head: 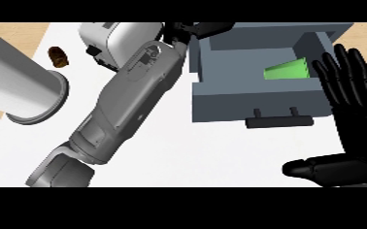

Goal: Pick up the cup, place it into the drawer and close the drawer

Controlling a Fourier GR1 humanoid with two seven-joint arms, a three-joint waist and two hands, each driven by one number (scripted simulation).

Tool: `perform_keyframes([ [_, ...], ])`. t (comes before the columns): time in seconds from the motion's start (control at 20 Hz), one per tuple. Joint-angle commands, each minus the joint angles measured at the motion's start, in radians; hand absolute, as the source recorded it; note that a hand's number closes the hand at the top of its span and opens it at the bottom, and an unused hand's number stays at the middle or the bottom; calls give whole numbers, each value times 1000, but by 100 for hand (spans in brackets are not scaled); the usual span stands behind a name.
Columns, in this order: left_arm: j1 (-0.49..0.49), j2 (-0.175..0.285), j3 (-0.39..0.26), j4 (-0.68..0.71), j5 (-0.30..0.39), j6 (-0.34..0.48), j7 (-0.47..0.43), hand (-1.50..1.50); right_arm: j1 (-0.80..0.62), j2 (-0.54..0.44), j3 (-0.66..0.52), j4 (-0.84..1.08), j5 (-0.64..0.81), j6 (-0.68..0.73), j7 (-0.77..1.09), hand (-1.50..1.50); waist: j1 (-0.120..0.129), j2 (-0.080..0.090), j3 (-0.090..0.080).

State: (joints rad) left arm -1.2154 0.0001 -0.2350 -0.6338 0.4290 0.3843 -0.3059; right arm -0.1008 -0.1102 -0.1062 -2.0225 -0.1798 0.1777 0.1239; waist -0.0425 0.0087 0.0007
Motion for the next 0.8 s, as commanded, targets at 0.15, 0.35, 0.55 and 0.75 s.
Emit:
perform_keyframes([
  [0.15, -62, 0, -121, 158, 99, 1, -53, 150, -29, 17, 29, 27, 30, -10, -17, -150, -24, 8, 0],
  [0.35, -56, 0, -221, 165, 144, 60, -47, 150, -43, -6, 0, 16, -23, 12, 7, -150, -44, 8, 1],
  [0.55, -86, 0, -239, 245, 156, 39, -52, 150, -77, 8, 40, -21, -7, -9, 51, -150, -64, 17, 0],
  [0.75, -132, 0, -310, 280, 136, 63, -10, 150, -40, 2, 34, 42, -9, 32, -14, -150, -70, 21, 2],
])
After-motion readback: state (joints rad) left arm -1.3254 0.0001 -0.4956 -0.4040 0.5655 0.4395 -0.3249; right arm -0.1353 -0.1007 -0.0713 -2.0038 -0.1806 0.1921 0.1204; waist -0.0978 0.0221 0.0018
